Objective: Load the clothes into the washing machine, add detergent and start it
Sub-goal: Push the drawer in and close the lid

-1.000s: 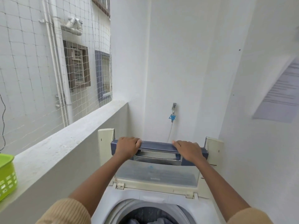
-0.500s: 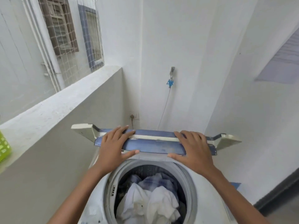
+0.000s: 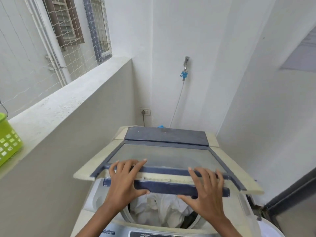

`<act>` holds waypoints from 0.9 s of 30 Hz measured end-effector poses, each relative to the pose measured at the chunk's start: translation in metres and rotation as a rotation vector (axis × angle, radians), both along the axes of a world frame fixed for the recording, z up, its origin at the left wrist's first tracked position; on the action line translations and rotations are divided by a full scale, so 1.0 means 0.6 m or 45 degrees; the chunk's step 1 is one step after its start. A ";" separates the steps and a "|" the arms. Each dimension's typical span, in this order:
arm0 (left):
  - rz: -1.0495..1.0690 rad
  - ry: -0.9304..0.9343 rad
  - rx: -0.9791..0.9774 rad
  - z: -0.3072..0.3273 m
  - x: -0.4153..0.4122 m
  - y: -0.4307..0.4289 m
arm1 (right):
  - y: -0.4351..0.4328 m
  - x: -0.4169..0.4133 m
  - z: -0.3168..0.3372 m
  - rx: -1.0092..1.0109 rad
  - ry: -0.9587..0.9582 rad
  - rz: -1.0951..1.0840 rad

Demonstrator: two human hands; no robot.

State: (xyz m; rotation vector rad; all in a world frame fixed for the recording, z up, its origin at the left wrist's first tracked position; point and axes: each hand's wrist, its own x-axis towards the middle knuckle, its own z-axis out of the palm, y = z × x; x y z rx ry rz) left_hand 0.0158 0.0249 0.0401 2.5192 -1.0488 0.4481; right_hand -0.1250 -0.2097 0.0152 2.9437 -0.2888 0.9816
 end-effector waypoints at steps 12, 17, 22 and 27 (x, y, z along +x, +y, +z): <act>0.006 0.194 0.275 -0.068 -0.042 -0.001 | 0.038 -0.008 -0.046 0.215 0.480 -0.066; -0.007 0.255 0.359 -0.084 -0.039 -0.009 | 0.046 0.000 -0.064 0.327 0.698 -0.100; 0.008 0.336 0.380 -0.107 -0.031 -0.013 | 0.038 0.015 -0.079 0.364 0.761 -0.154; 0.044 0.345 0.409 -0.122 -0.027 -0.014 | 0.033 0.018 -0.087 0.330 0.827 -0.129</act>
